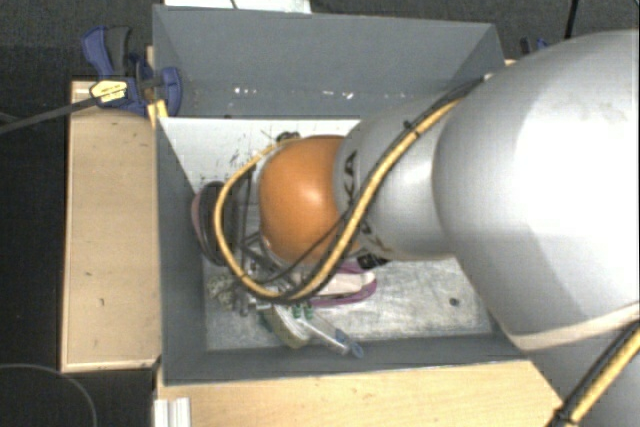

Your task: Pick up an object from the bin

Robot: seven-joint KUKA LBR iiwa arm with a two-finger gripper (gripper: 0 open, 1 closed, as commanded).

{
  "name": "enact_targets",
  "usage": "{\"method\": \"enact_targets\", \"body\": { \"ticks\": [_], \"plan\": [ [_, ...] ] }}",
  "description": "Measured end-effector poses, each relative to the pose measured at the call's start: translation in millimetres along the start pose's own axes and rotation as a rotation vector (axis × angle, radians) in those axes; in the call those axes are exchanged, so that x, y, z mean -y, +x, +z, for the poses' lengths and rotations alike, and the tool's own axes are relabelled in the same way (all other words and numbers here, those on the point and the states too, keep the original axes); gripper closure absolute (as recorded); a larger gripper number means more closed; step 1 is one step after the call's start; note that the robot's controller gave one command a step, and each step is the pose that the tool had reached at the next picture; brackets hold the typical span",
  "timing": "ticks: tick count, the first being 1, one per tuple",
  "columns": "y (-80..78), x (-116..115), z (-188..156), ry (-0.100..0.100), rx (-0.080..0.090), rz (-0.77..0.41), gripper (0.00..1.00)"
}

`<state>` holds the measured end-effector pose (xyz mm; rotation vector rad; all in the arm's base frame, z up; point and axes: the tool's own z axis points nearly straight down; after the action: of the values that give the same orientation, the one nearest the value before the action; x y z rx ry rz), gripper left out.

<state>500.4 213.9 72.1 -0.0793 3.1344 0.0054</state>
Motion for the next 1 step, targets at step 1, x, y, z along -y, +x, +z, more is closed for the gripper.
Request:
{"method": "enact_targets", "body": {
  "ticks": [1],
  "plan": [
    [-9.7,-9.1,-77.4,-0.001,0.003,-0.017,1.00]
  ]
}}
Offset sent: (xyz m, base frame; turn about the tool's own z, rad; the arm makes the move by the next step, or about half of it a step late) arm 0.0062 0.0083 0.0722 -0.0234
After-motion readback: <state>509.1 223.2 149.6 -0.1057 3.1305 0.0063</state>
